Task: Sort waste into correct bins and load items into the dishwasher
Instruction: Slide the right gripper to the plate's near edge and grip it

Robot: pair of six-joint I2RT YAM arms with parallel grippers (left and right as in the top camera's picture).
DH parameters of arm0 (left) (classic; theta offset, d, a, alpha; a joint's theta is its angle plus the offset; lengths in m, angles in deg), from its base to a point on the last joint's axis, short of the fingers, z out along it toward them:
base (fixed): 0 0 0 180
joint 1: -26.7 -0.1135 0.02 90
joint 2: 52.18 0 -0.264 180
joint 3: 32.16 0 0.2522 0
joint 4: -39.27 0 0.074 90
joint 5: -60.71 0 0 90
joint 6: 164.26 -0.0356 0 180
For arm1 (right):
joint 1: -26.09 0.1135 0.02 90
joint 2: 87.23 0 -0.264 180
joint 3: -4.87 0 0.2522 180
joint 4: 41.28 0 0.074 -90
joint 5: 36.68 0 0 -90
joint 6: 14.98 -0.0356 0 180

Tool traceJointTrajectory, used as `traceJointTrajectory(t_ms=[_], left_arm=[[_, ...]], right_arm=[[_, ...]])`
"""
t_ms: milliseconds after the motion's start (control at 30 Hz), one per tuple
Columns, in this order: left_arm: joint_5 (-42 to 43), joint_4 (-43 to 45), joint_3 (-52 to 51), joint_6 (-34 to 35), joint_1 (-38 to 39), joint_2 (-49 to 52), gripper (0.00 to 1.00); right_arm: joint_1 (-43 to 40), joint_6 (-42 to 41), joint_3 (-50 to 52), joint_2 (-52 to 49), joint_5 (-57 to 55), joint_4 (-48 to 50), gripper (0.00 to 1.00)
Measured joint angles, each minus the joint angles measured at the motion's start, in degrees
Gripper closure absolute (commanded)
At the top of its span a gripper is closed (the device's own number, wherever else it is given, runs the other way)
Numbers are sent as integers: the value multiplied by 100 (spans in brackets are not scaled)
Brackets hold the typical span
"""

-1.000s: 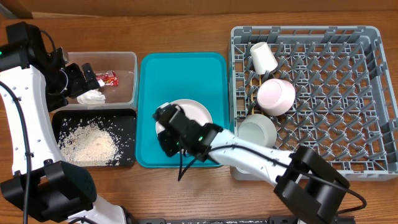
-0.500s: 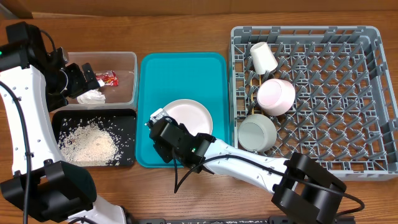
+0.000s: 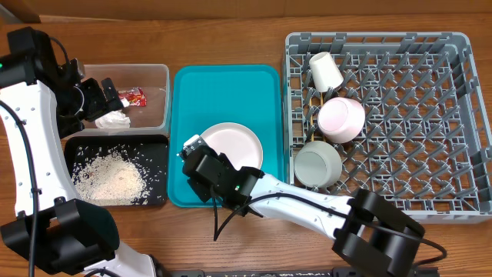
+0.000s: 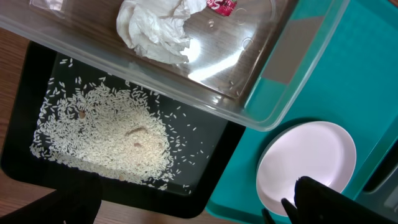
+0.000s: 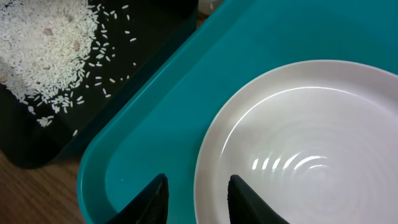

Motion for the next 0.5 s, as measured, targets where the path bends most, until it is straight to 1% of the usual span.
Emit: traceJointTrajectory(t_ms=[500], left_arm=[[0,0,0,0,0,0,0]], right_arm=[[2,2,0,-741,-7,286,67]])
